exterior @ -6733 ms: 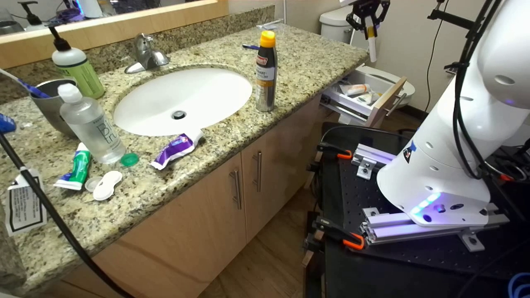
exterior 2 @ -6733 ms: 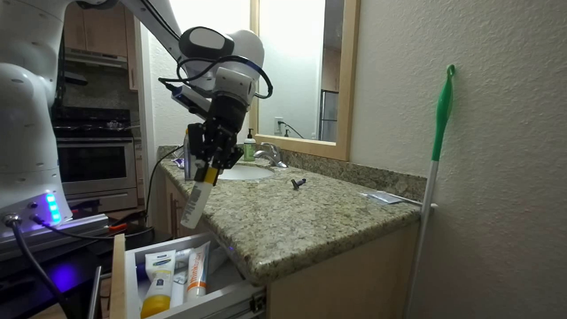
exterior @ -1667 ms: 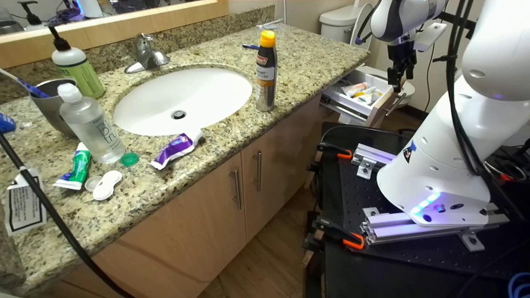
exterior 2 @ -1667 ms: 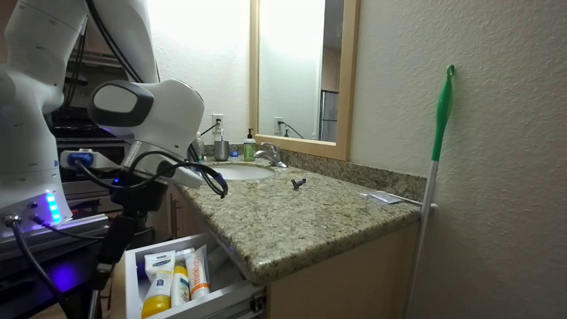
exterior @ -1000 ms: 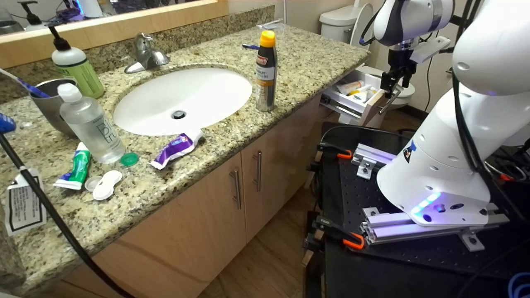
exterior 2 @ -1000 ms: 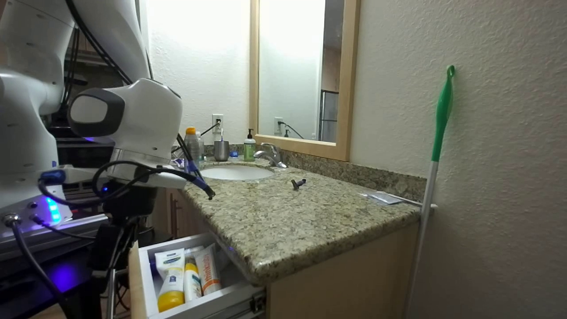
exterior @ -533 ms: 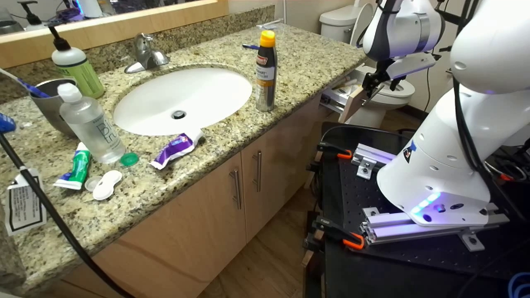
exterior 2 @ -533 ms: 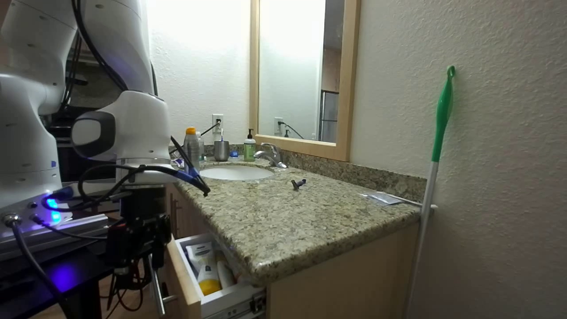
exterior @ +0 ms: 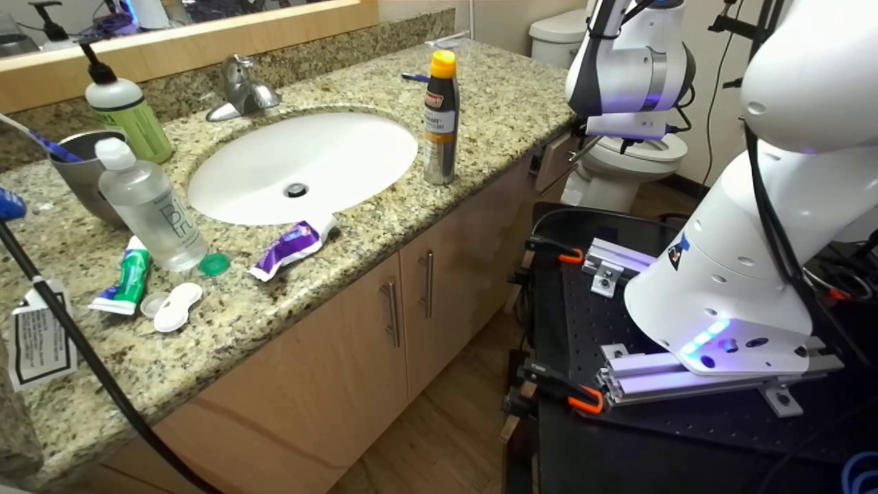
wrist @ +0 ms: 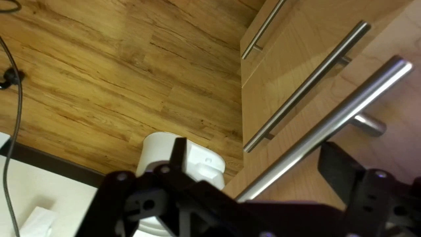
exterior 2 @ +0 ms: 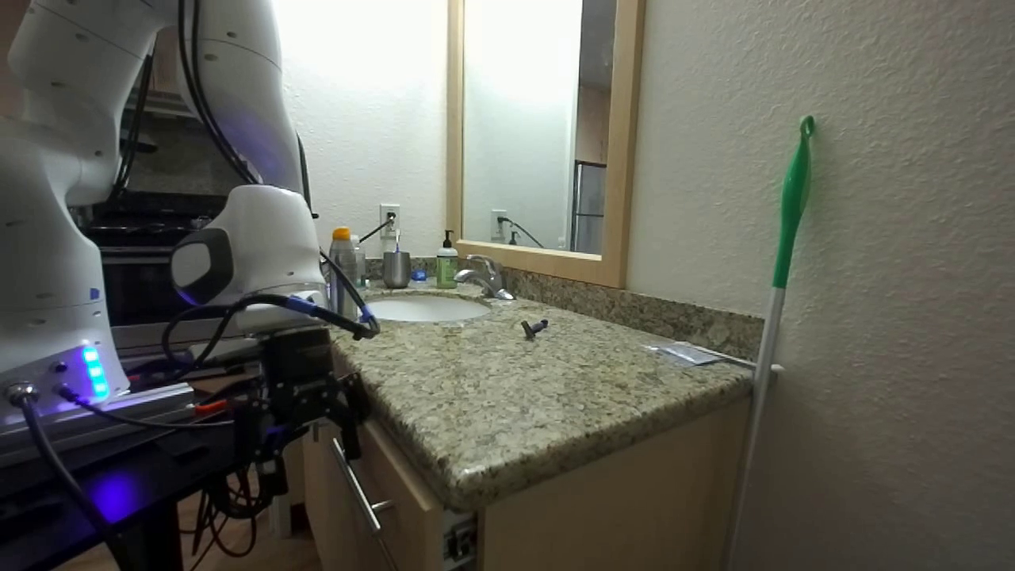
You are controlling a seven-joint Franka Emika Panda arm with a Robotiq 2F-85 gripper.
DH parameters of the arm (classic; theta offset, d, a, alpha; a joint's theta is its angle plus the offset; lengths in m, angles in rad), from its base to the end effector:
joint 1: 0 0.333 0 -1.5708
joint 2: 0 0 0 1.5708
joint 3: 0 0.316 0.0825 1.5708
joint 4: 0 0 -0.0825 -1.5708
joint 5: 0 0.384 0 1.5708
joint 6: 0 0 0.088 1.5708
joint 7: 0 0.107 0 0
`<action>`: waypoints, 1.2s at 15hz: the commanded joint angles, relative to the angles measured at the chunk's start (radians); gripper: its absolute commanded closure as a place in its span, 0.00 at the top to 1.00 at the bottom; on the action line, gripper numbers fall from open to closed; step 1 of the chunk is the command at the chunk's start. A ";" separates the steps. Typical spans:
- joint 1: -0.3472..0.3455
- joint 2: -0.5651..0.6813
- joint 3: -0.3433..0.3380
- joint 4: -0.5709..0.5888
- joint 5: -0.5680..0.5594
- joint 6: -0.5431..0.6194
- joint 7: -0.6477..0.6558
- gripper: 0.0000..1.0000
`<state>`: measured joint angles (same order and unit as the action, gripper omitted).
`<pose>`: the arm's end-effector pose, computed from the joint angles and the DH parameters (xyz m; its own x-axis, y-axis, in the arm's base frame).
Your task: Pick the tubes and the small bottle on the right side of the counter, put them in the drawer then close it
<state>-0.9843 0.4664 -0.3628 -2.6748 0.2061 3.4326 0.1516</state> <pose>0.0529 -0.4170 0.1343 -0.0505 -0.9323 0.3582 -0.9910 0.0913 0.0978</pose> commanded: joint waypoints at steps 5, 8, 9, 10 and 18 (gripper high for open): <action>0.180 -0.020 -0.140 -0.064 0.059 -0.012 -0.081 1.00; 0.231 -0.041 -0.242 -0.075 -0.010 -0.062 -0.207 1.00; 0.238 -0.043 -0.264 -0.083 -0.043 -0.076 -0.241 1.00; 0.228 -0.049 -0.274 -0.083 -0.085 -0.091 -0.272 1.00; 0.161 0.056 -0.154 -0.042 -0.069 -0.062 -0.117 1.00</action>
<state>-0.7817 0.4642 -0.5980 -2.7306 0.0907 3.3214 -0.0566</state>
